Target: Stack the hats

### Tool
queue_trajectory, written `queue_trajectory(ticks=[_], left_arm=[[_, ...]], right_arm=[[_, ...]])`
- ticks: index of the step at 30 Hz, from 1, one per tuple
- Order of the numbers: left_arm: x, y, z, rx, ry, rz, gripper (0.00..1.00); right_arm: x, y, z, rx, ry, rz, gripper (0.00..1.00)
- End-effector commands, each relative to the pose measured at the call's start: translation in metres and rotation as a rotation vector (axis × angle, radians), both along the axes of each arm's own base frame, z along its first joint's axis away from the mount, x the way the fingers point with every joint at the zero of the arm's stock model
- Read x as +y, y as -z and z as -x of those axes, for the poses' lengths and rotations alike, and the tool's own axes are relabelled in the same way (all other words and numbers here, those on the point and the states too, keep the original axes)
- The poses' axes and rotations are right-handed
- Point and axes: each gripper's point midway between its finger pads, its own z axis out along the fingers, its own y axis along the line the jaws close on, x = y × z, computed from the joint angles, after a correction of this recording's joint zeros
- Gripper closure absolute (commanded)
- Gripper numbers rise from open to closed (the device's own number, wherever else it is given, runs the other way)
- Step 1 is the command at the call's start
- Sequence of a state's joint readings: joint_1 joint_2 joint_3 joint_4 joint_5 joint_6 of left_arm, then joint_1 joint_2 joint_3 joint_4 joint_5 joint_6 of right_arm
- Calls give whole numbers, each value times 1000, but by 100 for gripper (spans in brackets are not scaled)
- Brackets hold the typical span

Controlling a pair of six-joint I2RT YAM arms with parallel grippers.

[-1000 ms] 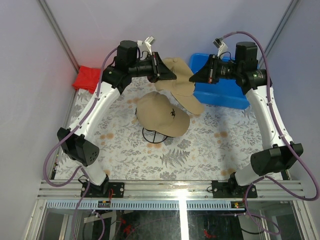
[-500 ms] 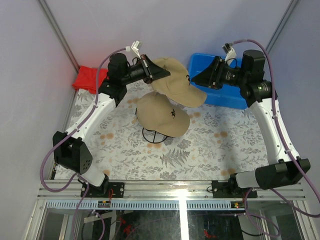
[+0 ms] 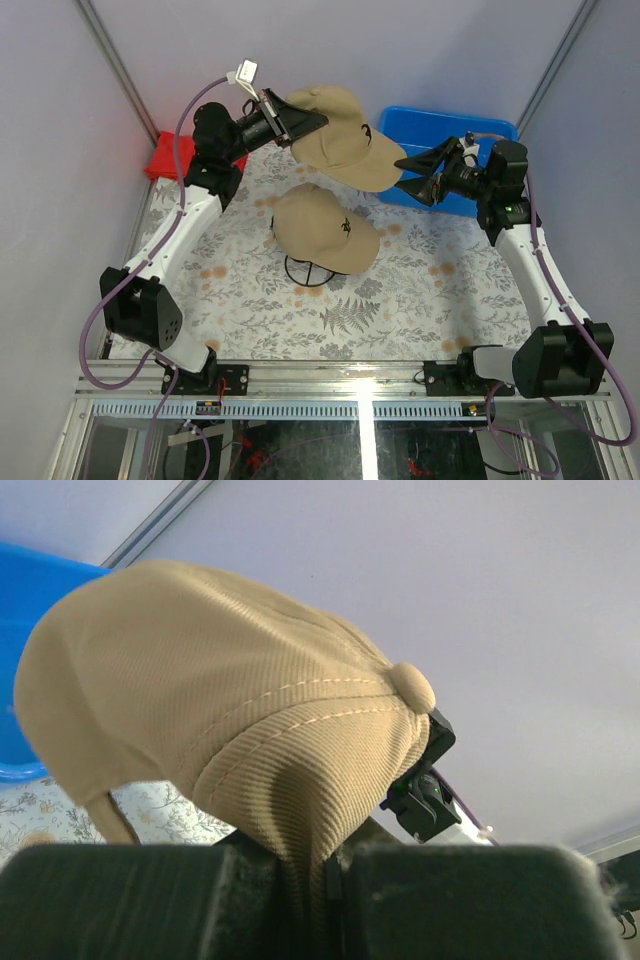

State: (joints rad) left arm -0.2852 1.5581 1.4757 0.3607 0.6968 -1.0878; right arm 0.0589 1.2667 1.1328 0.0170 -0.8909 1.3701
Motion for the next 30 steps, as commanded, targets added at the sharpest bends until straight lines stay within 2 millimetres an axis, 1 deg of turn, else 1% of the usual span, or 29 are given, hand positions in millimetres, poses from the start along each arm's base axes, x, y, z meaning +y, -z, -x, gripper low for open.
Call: queue_trajectory(ticks=[1, 5, 9, 10, 12, 14, 15, 22, 23, 28, 29, 30], left_arm=[[4, -34, 16, -125, 12, 49, 99], [5, -30, 17, -119, 10, 49, 98], [4, -25, 17, -111, 11, 40, 98], [4, -24, 17, -109, 12, 42, 98], [5, -21, 17, -104, 8, 43, 98], [5, -19, 16, -100, 4, 41, 98], [5, -18, 15, -97, 1, 39, 98], [4, -13, 12, -83, -4, 45, 99], [4, -11, 11, -80, -5, 44, 99], [1, -7, 11, -68, -4, 40, 99], [1, -5, 12, -65, -2, 37, 98], [3, -3, 11, -56, -11, 30, 94]], right_arm=[[4, -43, 14, -35, -45, -128, 37], [4, -49, 11, -56, -43, -136, 38], [4, -56, 8, -65, -42, -150, 45], [4, -57, 7, -67, -44, -153, 48], [5, -58, 6, -63, -48, -162, 58], [6, -59, 7, -65, -59, -173, 65], [6, -60, 7, -66, -62, -176, 67], [10, -56, 12, -54, -86, -184, 72], [12, -55, 13, -54, -93, -184, 75], [20, -57, 14, -59, -112, -190, 100], [21, -58, 14, -63, -115, -189, 100], [21, -60, 13, -70, -116, -189, 100]])
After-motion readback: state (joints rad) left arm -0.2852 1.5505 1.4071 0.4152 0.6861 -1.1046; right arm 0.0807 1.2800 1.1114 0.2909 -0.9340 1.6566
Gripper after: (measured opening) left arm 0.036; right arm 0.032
